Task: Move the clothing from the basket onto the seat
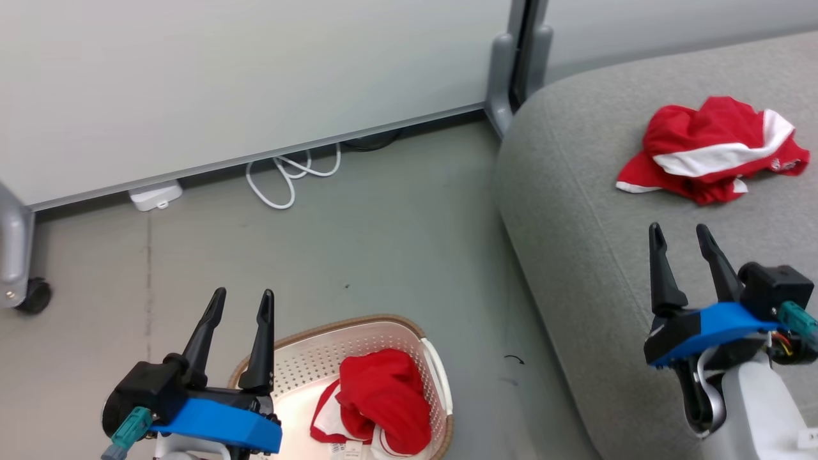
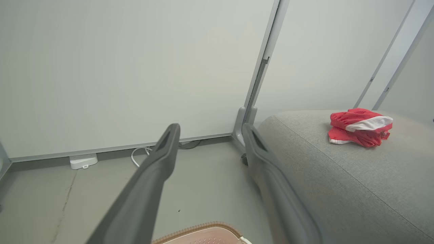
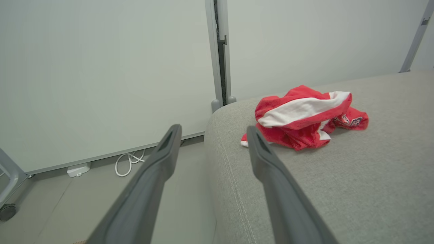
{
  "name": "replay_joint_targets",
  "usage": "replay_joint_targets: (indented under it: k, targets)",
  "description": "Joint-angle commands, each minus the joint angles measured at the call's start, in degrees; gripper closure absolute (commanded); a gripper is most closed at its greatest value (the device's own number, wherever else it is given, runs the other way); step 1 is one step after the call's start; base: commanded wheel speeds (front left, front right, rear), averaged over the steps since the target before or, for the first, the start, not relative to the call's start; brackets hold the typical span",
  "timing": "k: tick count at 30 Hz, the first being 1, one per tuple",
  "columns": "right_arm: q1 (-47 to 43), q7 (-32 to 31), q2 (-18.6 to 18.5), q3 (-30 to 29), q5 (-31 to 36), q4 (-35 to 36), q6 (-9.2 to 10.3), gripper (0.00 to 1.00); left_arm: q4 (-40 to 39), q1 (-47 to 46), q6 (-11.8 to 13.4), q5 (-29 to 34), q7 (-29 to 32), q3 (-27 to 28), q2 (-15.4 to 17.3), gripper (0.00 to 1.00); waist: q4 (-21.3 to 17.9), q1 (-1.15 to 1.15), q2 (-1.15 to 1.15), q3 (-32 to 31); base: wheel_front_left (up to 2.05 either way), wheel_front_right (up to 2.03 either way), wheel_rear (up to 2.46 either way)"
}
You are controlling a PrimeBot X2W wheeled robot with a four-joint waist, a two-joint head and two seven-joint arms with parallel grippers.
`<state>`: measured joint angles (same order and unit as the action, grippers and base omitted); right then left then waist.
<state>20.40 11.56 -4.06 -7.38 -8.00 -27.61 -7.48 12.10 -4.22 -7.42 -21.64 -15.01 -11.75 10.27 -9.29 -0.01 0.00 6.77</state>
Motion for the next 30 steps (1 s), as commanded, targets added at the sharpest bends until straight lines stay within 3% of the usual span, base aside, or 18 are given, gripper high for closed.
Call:
replay_joint_targets:
  k: [1, 14, 30]
  targets:
    - [-1.43, -0.03, 0.18, -0.11, 0.51, 1.1, -0.03, 0.0, 0.24, 0.21, -0.06, 0.27, -0.26, 0.36, -0.11, 0.0, 1.48, 0.01, 0.0, -0.55, 0.0, 0.0, 0.0]
    - [-13.27, -2.08, 1.17, 1.57, 0.17, 12.34, -0.03, 0.0, 4.02, 1.66, -0.06, 1.79, -0.26, 4.04, -1.13, 0.0, 9.62, 0.01, 0.0, -3.96, 0.0, 0.0, 0.0]
    - [-19.57, -5.25, 1.16, 4.41, -0.89, 17.74, -0.03, 0.0, 7.34, 3.05, -0.07, 2.96, -0.26, 7.22, -2.82, 0.0, 13.24, 0.01, 0.0, -6.93, 0.0, 0.0, 0.0]
